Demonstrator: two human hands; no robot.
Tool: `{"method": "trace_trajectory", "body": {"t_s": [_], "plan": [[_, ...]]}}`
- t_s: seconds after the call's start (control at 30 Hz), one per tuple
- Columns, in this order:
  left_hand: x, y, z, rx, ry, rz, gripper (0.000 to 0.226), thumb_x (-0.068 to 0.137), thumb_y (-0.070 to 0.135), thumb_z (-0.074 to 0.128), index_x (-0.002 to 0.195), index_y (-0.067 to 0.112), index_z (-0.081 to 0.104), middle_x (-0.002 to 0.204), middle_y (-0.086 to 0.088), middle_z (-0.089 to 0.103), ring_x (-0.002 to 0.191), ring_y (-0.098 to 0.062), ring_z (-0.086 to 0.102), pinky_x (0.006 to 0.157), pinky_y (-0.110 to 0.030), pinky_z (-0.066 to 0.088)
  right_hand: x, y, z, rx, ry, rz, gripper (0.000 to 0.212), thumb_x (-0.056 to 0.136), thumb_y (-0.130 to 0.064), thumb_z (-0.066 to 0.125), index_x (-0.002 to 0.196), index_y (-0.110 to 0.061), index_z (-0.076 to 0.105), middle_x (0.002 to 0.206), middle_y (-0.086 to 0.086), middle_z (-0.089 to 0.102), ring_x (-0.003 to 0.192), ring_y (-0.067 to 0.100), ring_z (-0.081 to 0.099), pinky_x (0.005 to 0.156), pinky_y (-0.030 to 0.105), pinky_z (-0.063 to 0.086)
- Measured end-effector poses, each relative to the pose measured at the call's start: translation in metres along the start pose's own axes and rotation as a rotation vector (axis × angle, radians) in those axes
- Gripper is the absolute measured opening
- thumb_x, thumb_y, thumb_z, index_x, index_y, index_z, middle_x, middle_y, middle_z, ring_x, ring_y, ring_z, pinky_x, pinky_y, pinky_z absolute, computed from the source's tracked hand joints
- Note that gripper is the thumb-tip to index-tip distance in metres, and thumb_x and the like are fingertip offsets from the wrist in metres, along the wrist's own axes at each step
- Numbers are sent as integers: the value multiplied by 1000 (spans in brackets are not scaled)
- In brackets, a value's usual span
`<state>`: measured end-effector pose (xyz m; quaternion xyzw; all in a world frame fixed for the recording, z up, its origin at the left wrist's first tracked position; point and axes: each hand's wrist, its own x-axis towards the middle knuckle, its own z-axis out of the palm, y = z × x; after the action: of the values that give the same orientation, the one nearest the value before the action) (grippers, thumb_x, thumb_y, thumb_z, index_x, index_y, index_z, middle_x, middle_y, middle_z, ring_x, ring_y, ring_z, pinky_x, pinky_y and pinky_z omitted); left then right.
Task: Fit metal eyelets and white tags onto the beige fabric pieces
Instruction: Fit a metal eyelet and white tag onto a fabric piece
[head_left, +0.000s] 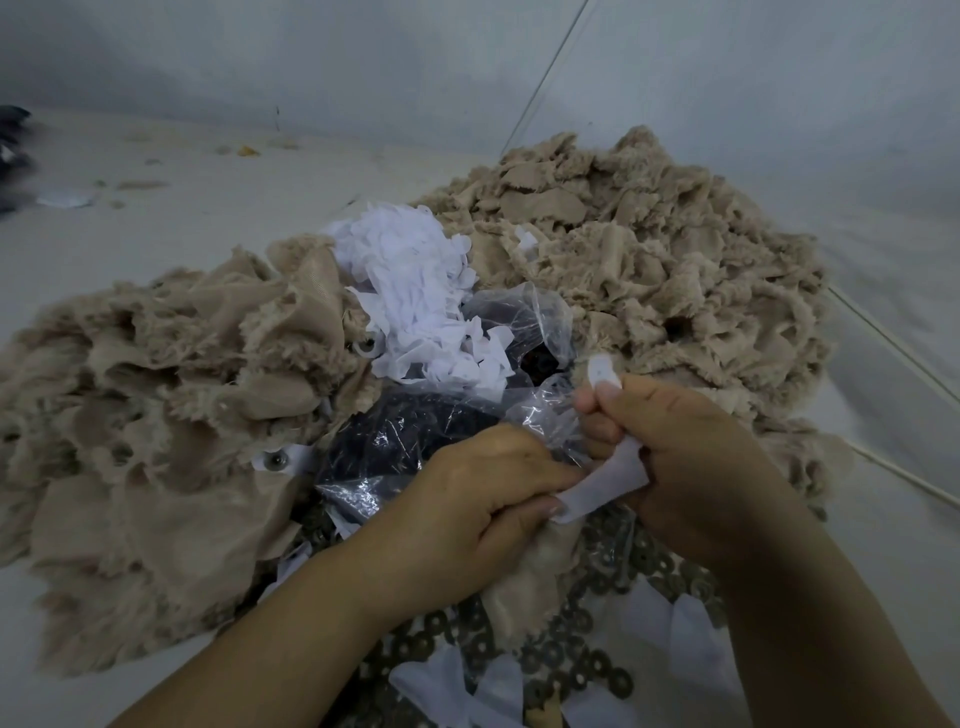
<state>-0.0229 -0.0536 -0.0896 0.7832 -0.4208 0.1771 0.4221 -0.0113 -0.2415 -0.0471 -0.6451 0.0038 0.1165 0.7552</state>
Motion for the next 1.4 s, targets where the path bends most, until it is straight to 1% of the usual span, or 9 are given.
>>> {"method": "trace_trajectory", "body": {"t_s": [0.3,0.37,0.47,0.57,0.7,0.8,0.93,1.07,1.4], "plan": [[-1,-3,1,-114,86,-77,19,81,6,76,100,4,78,92,-2,72,85,-3,66,77,-16,51,1,2,-5,10,108,-69,32,66,-35,72,90,-17,81,99,14,76,101,32,71,90,48,57],[-1,-2,1,-95,65,-82,20,86,7,72,105,5,77,95,-1,71,88,-2,65,80,-14,49,-1,1,-5,-43,162,-96,31,60,-39,75,82,-19,81,91,19,75,88,32,70,90,56,54],[0,0,-1,-79,40,-103,25,93,7,60,114,4,72,101,2,66,95,0,62,85,-13,46,1,1,-8,-36,173,-131,24,61,-40,71,69,-18,78,69,2,72,63,15,65,68,37,58],[0,2,-4,-101,2,-102,30,95,1,53,120,1,68,105,3,63,99,-1,60,87,-13,45,1,-3,-11,257,-28,-19,20,74,-31,71,78,-11,73,62,-2,62,48,7,54,50,18,50],[0,2,-7,-121,-25,-96,32,94,-6,50,121,-1,67,107,-1,64,101,-5,61,88,-15,45,-7,-10,-14,745,-495,199,18,97,-11,58,101,5,66,74,7,63,60,16,58,65,18,41],[0,3,-8,-92,-1,-88,32,93,-6,52,119,2,69,106,1,65,98,-3,62,86,-17,47,-14,-13,-15,596,-563,140,19,94,-2,48,99,9,63,67,11,59,48,13,47,46,20,41],[-1,3,-6,25,115,-30,25,88,-9,62,108,1,74,104,-7,70,95,-13,67,83,-23,52,-8,-7,-3,288,-492,166,14,86,-18,72,82,-4,71,62,3,62,42,5,49,39,14,37],[-2,2,-6,270,199,73,17,79,-14,67,93,-6,74,97,-13,72,93,-20,64,95,-22,49,-8,1,7,68,-202,13,16,76,-19,67,72,-4,72,67,11,68,55,16,64,52,23,54],[-6,-11,3,353,262,279,19,93,0,59,108,-8,67,108,-24,69,100,-33,66,96,-43,52,-5,3,7,-25,-148,7,41,63,-26,76,88,6,72,96,37,66,84,40,63,82,49,57]]}}
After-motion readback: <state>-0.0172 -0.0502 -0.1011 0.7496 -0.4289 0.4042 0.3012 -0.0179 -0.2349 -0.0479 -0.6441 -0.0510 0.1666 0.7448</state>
